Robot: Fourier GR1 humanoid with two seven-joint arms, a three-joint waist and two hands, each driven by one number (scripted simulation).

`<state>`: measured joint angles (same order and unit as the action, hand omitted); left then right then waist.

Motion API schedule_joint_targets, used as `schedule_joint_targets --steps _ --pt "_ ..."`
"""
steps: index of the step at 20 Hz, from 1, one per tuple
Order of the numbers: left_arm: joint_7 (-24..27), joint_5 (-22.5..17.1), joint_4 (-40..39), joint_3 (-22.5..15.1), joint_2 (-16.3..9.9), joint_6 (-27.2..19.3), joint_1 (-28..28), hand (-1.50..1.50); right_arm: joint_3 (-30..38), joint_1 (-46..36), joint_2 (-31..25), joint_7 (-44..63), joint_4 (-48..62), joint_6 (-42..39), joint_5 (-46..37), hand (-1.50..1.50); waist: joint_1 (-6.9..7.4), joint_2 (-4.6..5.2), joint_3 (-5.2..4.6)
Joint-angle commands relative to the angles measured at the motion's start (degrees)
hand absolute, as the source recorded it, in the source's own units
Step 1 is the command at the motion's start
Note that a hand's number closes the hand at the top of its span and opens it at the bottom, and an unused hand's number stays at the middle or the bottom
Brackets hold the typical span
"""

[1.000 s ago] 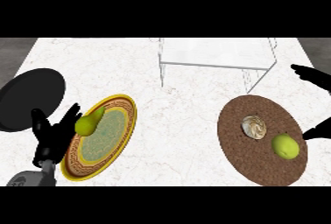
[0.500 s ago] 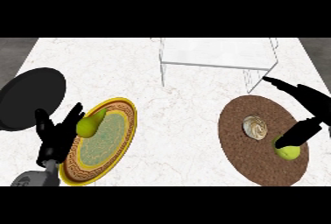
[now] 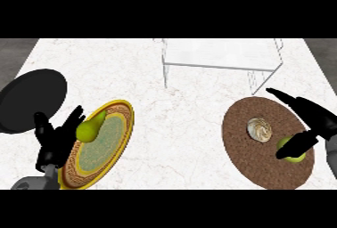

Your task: Pick the cupcake from the placemat and place it in the tiered shelf

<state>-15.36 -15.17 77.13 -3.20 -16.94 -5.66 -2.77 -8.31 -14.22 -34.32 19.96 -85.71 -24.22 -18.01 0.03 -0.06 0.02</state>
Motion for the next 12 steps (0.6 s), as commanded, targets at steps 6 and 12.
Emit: schedule_joint_targets --steps 6,12 --pt "2.30 3.52 -1.63 1.98 3.58 1.35 0.20 0.00 3.42 -0.05 6.10 -1.05 1.67 -0.97 -7.88 -1.50 0.06 0.05 -0.03" --pt "-1.13 3.81 1.86 2.44 3.91 2.19 2.43 0.00 0.55 3.73 10.38 0.62 -0.42 2.47 -14.82 -1.50 0.01 0.01 -0.03"
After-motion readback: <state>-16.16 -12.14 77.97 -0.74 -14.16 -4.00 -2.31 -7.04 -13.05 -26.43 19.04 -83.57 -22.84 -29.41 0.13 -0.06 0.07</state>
